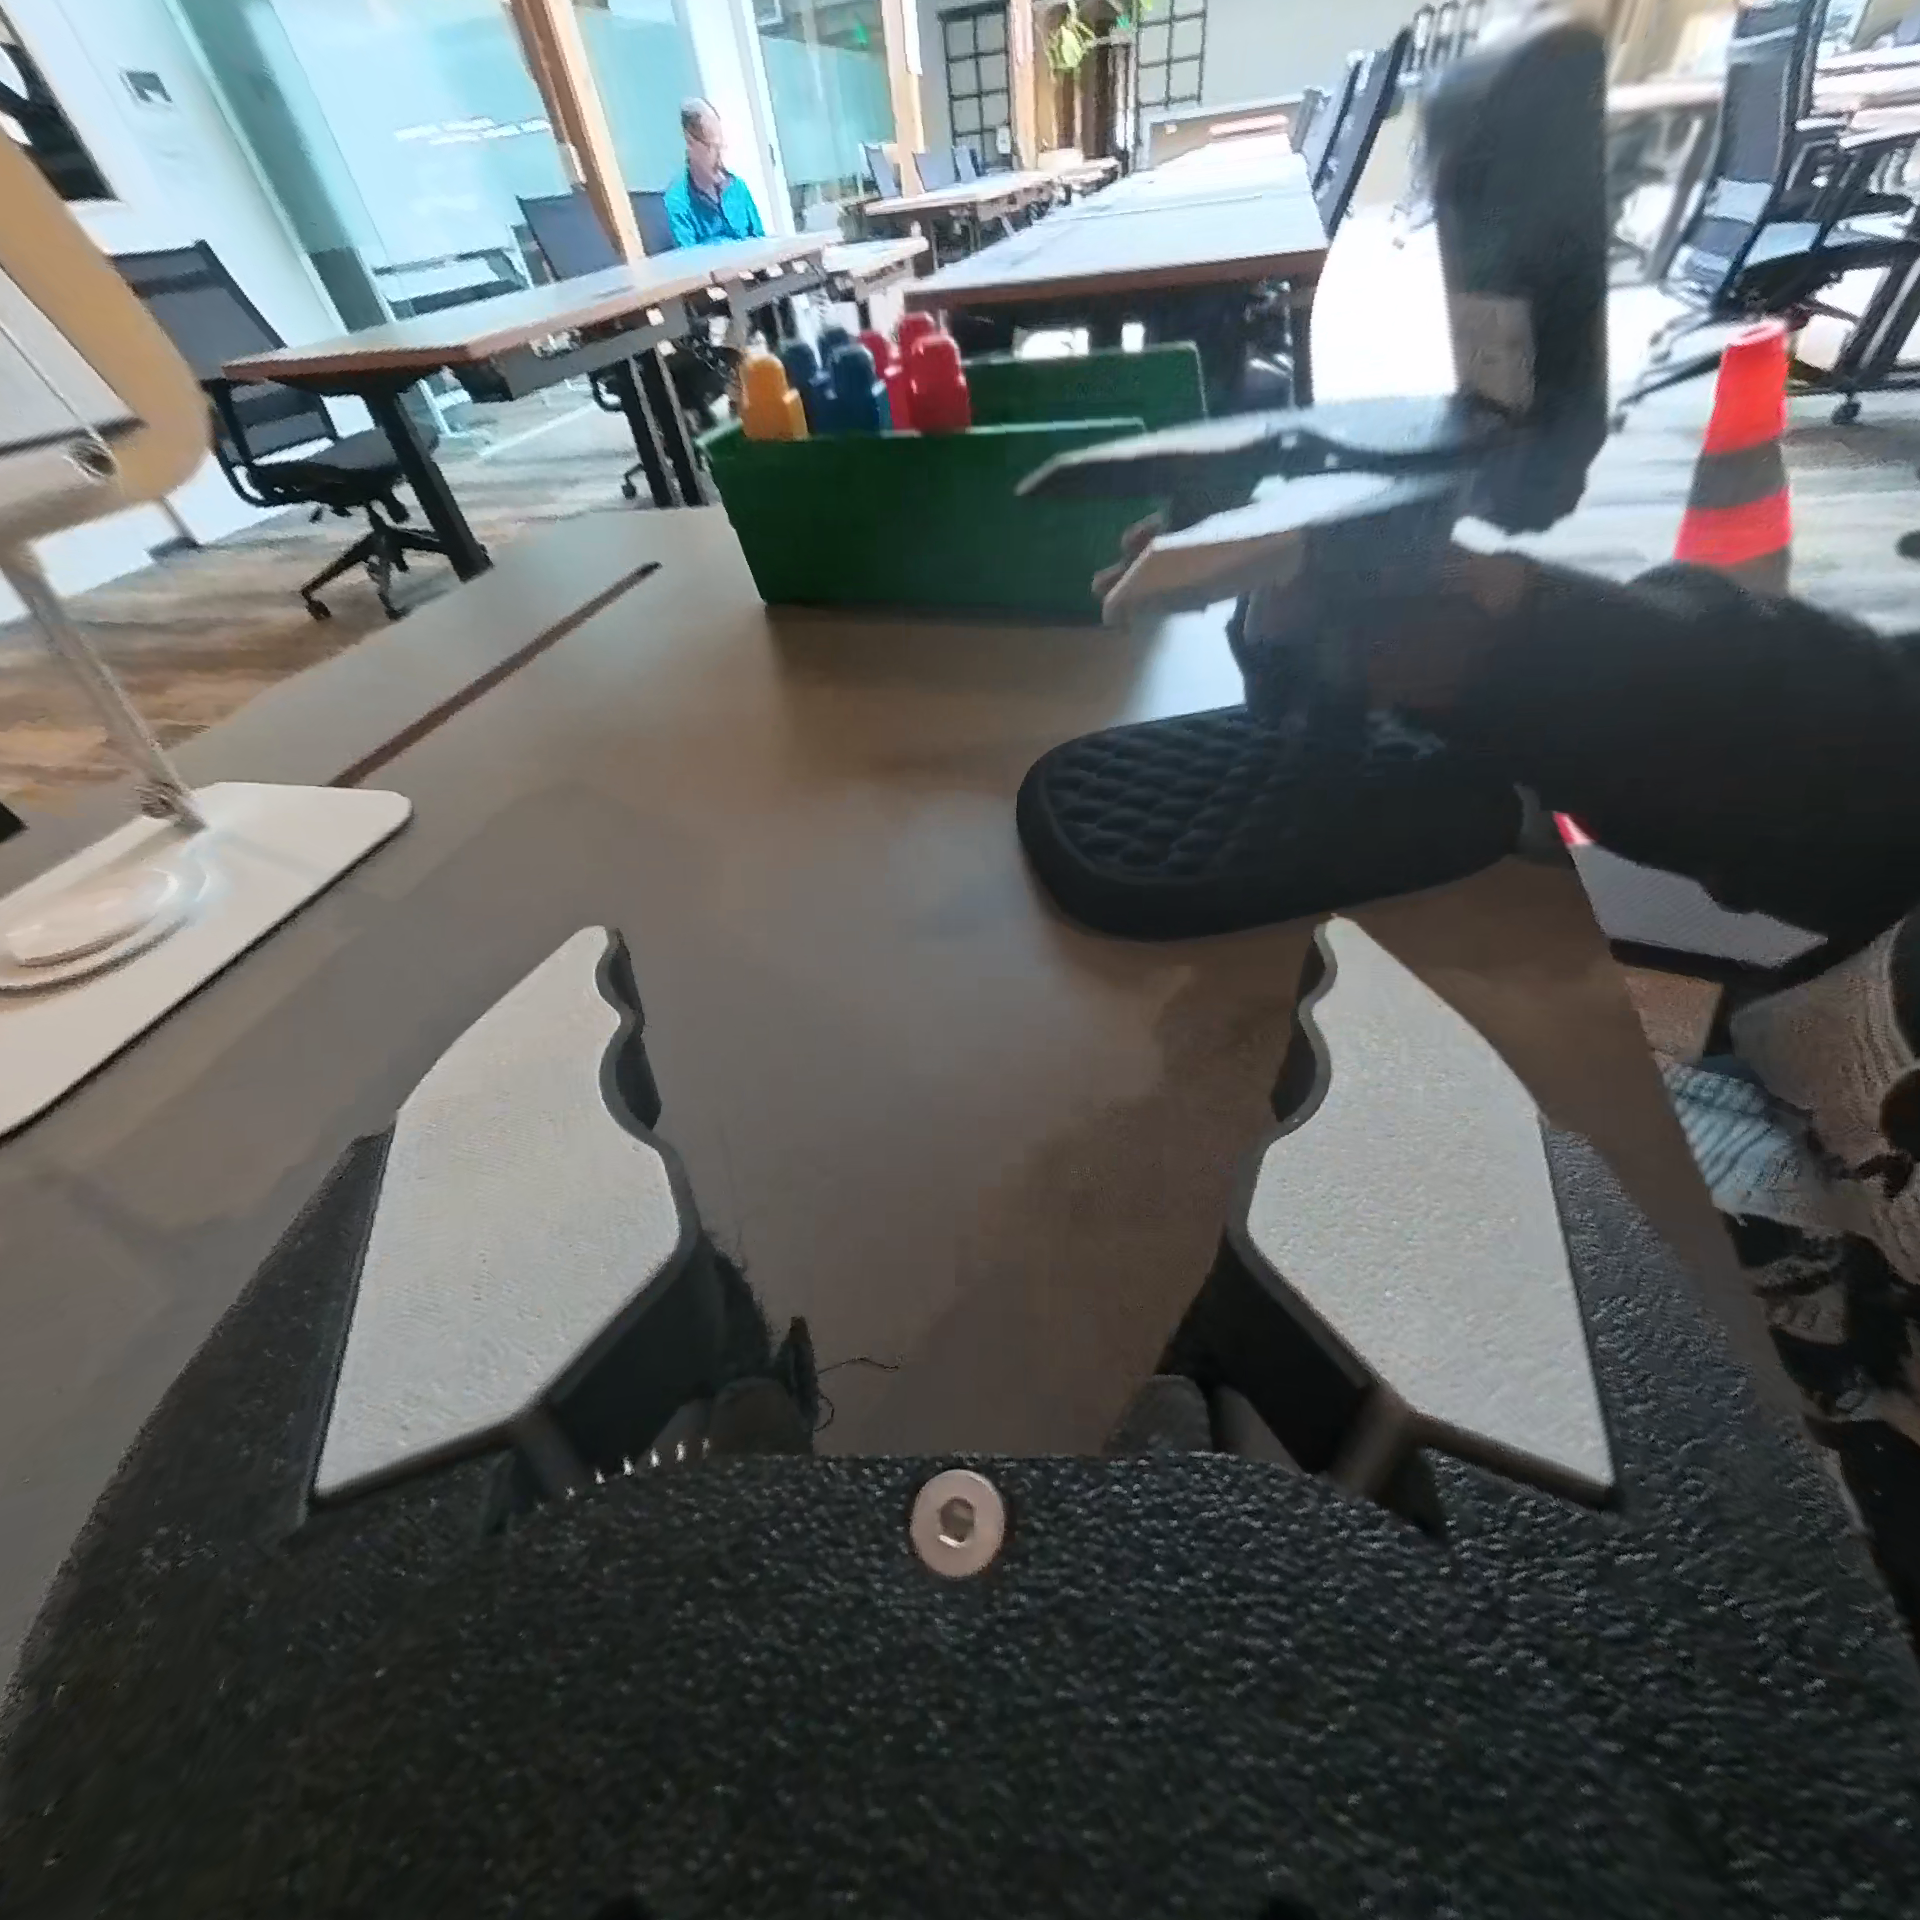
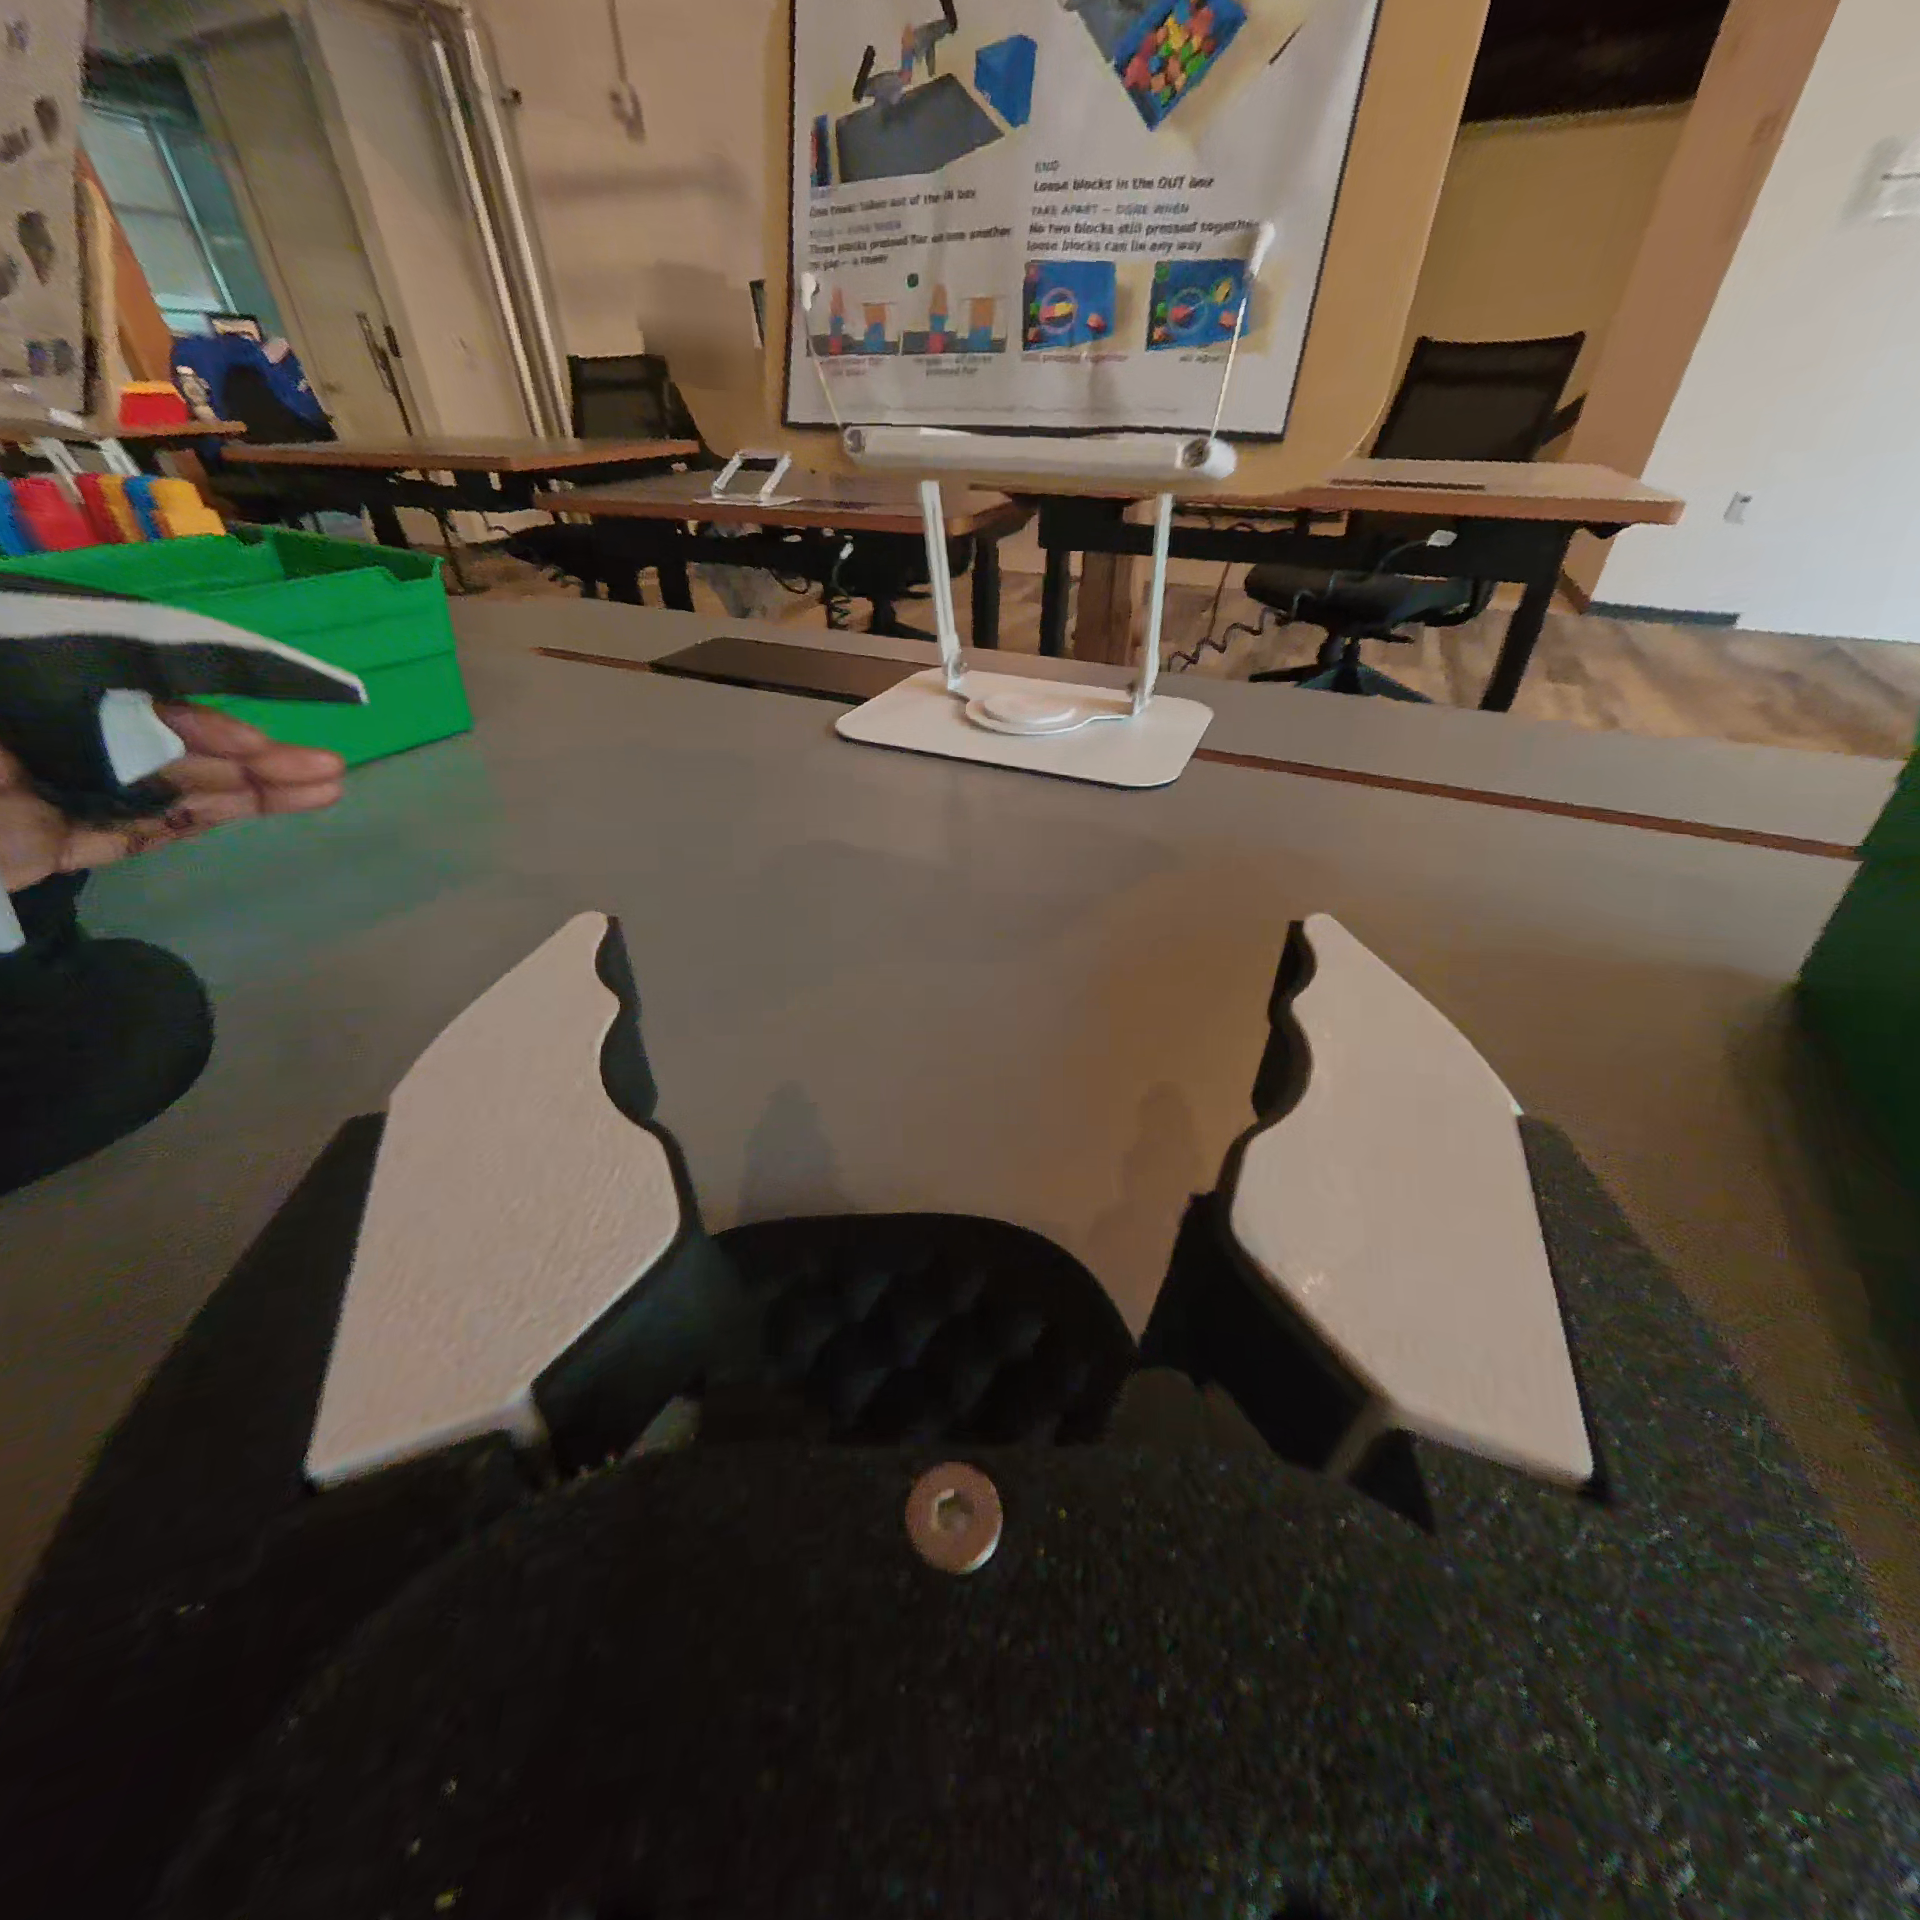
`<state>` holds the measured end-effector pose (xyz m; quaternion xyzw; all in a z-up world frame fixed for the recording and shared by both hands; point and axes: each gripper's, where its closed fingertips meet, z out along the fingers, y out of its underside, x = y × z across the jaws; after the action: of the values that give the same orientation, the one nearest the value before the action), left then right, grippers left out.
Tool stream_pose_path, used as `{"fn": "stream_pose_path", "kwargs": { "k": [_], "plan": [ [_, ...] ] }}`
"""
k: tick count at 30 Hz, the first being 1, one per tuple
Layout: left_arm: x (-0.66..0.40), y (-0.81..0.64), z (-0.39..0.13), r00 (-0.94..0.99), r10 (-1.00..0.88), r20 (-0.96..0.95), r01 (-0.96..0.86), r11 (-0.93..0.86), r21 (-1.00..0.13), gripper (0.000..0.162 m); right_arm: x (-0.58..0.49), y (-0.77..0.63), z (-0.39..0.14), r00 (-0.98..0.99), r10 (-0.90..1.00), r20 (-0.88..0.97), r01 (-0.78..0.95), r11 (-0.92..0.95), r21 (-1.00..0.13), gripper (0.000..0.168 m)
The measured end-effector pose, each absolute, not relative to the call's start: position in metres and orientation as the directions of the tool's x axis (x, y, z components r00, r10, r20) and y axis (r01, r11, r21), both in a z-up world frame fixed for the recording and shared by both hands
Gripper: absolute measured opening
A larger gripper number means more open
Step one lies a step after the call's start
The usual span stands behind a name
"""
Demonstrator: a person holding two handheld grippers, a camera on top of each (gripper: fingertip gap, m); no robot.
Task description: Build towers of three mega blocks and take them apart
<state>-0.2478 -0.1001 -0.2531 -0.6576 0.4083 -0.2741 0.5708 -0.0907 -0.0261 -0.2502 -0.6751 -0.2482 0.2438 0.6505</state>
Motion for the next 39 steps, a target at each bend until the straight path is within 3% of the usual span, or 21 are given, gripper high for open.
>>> {"fn": "stream_pose_path", "kwargs": {
  "k": [5, 13, 20, 30, 34, 39],
  "plan": [
    [-0.269, -0.118, -0.231, 0.570, -0.812, -0.128, -0.212, 0.005, -0.977, 0.116, -0.089, -0.027, -0.245, 0.765, 0.644, 0.014, -0.013, 0.038, -0.999, 0.099],
    [-0.373, -0.151, -0.178, 0.706, -0.661, -0.255, -0.353, -0.017, -0.935, 0.107, -0.091, -0.026, -0.249, 0.752, 0.659, -0.006, -0.013, 0.006, -1.000, 0.094],
    [-0.506, -0.141, -0.158, 0.750, -0.563, -0.348, -0.512, -0.161, -0.844, 0.100, -0.097, -0.028, -0.253, 0.738, 0.674, 0.029, 0.036, 0.004, -0.999, 0.092],
    [-0.607, -0.061, -0.236, 0.719, -0.601, -0.349, -0.634, -0.360, -0.685, 0.086, -0.101, -0.026, -0.259, 0.721, 0.693, 0.016, 0.061, -0.040, -0.997, 0.087],
    [-0.619, -0.042, -0.291, 0.654, -0.679, -0.334, -0.721, -0.425, -0.548, 0.083, -0.103, -0.025, -0.263, 0.724, 0.689, 0.034, 0.093, -0.049, -0.994, 0.085],
    [-0.613, -0.028, -0.321, 0.622, -0.729, -0.286, -0.729, -0.406, -0.551, 0.076, -0.105, -0.025, -0.267, 0.727, 0.685, 0.058, 0.130, -0.054, -0.990, 0.084]
  ]
}}
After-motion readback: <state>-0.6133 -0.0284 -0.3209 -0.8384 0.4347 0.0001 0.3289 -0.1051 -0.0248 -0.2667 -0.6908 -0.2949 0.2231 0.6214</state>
